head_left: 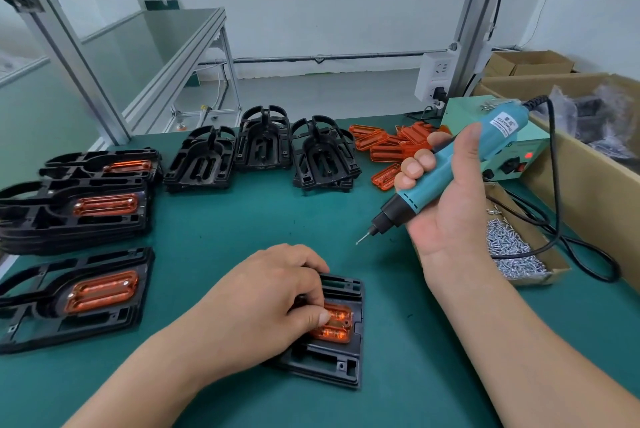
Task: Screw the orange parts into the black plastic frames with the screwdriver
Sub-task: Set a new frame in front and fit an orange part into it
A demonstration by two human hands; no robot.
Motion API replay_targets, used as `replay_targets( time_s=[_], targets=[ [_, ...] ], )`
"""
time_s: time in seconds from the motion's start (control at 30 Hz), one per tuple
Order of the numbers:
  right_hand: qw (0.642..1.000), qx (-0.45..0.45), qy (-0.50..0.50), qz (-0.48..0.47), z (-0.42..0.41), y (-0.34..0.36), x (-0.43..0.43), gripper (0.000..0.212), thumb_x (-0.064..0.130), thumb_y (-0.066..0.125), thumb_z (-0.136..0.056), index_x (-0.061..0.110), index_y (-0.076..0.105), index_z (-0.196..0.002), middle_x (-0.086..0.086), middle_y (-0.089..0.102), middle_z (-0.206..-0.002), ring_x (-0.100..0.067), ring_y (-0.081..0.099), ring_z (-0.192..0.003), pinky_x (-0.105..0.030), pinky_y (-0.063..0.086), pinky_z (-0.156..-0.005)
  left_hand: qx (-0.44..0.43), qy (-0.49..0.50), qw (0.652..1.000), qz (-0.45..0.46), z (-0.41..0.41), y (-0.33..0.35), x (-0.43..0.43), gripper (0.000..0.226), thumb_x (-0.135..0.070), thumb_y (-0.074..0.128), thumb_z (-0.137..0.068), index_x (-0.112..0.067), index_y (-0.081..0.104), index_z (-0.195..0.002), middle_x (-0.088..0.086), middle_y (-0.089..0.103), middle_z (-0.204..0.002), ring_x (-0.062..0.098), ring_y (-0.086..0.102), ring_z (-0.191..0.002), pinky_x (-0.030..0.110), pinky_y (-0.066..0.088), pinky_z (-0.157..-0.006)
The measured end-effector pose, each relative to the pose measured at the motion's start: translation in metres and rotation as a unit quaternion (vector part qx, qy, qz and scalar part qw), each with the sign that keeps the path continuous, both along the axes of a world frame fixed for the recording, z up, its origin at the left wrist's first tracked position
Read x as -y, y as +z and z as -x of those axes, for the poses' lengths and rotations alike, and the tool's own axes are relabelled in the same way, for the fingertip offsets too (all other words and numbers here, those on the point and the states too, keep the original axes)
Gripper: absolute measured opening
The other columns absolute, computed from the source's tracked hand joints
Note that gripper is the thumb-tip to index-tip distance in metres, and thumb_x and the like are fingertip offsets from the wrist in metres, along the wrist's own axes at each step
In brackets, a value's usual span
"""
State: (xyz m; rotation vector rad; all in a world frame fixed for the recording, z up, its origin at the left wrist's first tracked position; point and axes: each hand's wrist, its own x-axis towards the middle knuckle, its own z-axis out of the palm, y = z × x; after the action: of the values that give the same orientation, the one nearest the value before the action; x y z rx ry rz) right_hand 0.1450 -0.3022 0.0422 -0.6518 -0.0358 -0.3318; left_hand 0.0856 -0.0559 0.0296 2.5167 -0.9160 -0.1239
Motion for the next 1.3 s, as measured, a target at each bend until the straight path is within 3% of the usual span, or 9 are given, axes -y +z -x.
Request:
replay_targets(
  time_s=[0.13, 0.33, 0.43, 0.63, 0.8, 1.07, 1.3],
  targets=[
    [1.0, -0.005, -0.003, -0.007, -0.001, -0.001, 0.002, 0.043, 0.059, 0.068, -0.091, 0.017, 0.062, -0.098, 0.002, 0.049, -0.075, -0.012, 0.05, -0.065, -0.025, 0.047, -0.059, 0.01, -0.008, 1.0, -0.015, 0.001, 0.004, -0.002, 0.02, -0.047, 0.067, -0.093, -0.044, 0.051, -0.103, -0.026, 0.053, -0.116, -0.003, 0.049, -0.112, 0.027, 0.043, -0.098],
    [1.0, -0.006, -0.014, -0.01, -0.002, 0.001, 0.006, 0.042, 0.058, 0.06, -0.102, 0.016, 0.061, -0.098, 0.002, 0.049, -0.074, -0.012, 0.05, -0.065, -0.024, 0.047, -0.059, 0.004, 0.022, 1.0, -0.006, -0.003, 0.007, -0.011, 0.017, -0.035, 0.051, -0.106, -0.043, 0.056, -0.12, -0.03, 0.056, -0.118, -0.008, 0.05, -0.117, 0.013, 0.039, -0.097],
    [0.999, -0.003, -0.026, -0.02, -0.003, 0.003, 0.01, 0.042, 0.057, 0.059, -0.103, 0.016, 0.06, -0.098, 0.002, 0.048, -0.075, -0.012, 0.05, -0.065, -0.024, 0.047, -0.058, 0.02, 0.065, 0.998, -0.002, -0.009, 0.008, -0.016, 0.025, -0.032, 0.047, -0.107, -0.039, 0.062, -0.126, -0.029, 0.06, -0.118, -0.009, 0.052, -0.119, 0.014, 0.041, -0.101],
    [0.998, -0.005, -0.051, -0.037, -0.005, 0.005, 0.018, 0.041, 0.056, 0.061, -0.102, 0.016, 0.062, -0.095, 0.002, 0.048, -0.073, -0.013, 0.05, -0.064, -0.023, 0.045, -0.059, 0.031, 0.086, 0.994, -0.058, -0.012, 0.003, -0.018, 0.037, -0.055, 0.056, -0.099, -0.04, 0.063, -0.132, -0.026, 0.059, -0.119, -0.007, 0.05, -0.117, 0.022, 0.044, -0.099],
    [0.996, 0.0, -0.075, -0.046, -0.006, 0.007, 0.027, 0.041, 0.055, 0.063, -0.102, 0.015, 0.061, -0.099, 0.001, 0.048, -0.076, -0.013, 0.049, -0.066, -0.025, 0.045, -0.061, 0.003, 0.098, 0.993, -0.071, -0.013, -0.002, -0.015, 0.038, -0.065, 0.062, -0.09, -0.044, 0.061, -0.121, -0.027, 0.056, -0.11, -0.005, 0.052, -0.107, 0.025, 0.048, -0.093],
    [0.989, -0.002, -0.128, -0.068, -0.001, 0.015, 0.053, 0.04, 0.055, 0.065, -0.101, 0.015, 0.059, -0.1, 0.002, 0.05, -0.076, -0.013, 0.052, -0.066, -0.025, 0.047, -0.062, -0.049, 0.111, 0.992, -0.042, -0.019, -0.006, -0.018, 0.03, -0.064, 0.07, -0.086, -0.047, 0.062, -0.109, -0.029, 0.057, -0.103, -0.008, 0.053, -0.101, 0.017, 0.043, -0.084],
    [0.985, -0.004, -0.168, -0.046, 0.002, 0.014, 0.084, 0.04, 0.057, 0.067, -0.099, 0.017, 0.064, -0.094, 0.003, 0.05, -0.075, -0.013, 0.052, -0.066, -0.025, 0.046, -0.065, -0.039, 0.097, 0.994, -0.029, -0.019, -0.003, -0.005, 0.033, -0.07, 0.062, -0.088, -0.047, 0.062, -0.111, -0.028, 0.057, -0.104, -0.009, 0.053, -0.103, 0.019, 0.047, -0.087]
  ],
)
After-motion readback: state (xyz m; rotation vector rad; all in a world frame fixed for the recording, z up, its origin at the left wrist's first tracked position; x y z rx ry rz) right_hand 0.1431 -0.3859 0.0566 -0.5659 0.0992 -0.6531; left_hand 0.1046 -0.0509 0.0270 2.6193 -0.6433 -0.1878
